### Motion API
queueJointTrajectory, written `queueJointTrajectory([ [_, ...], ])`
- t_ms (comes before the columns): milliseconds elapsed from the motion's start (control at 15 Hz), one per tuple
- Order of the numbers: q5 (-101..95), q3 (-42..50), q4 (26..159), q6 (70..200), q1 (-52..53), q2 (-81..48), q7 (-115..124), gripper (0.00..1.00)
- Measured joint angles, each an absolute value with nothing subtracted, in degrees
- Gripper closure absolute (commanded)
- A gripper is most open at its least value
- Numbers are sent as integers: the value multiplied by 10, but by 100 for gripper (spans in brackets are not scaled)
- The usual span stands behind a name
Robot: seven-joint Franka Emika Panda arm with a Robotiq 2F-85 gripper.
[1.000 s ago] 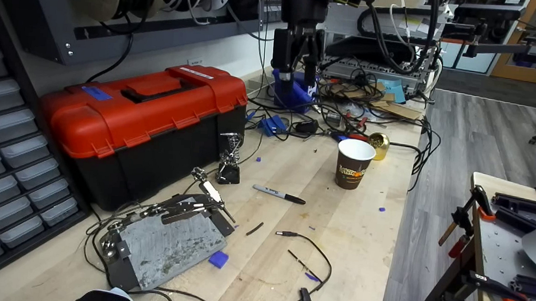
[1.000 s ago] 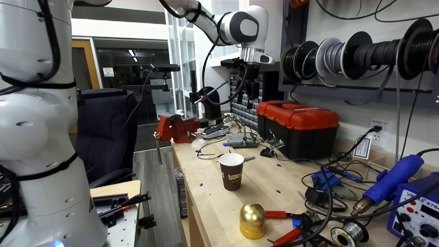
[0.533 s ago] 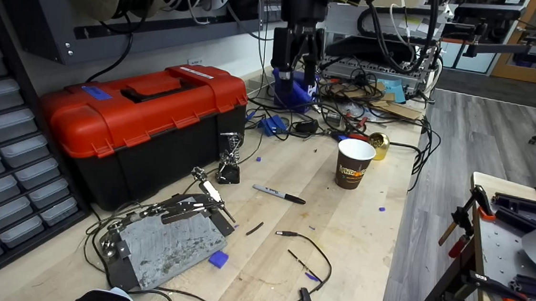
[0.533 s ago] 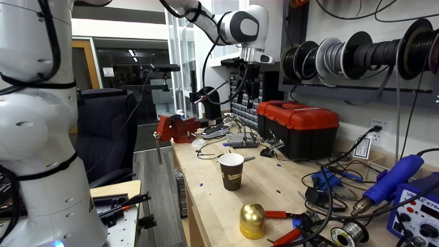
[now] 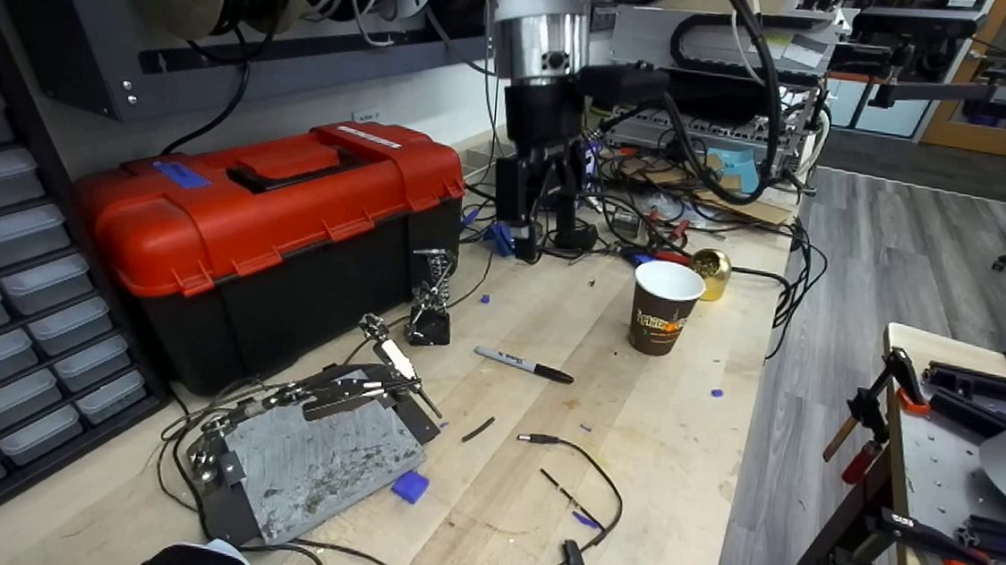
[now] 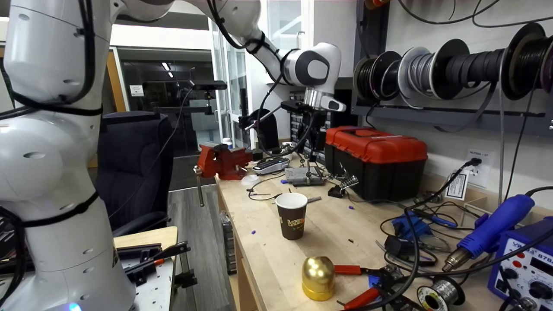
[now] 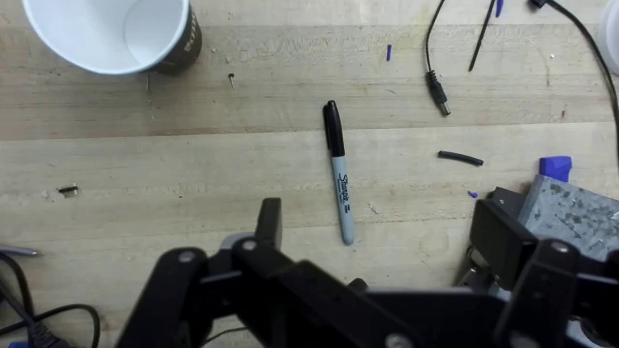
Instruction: Put the pen in the cup
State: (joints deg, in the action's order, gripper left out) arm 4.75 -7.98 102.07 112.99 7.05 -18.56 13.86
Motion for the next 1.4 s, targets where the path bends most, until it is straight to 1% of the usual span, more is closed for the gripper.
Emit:
queueJointTrajectory([
  [533,50,-78,1048,1236,75,-246,138,0],
  [1000,41,-75,1065,1303,81,-281,135,0],
  [1400,-10,-55,1069,1332,101,-293,135,0],
])
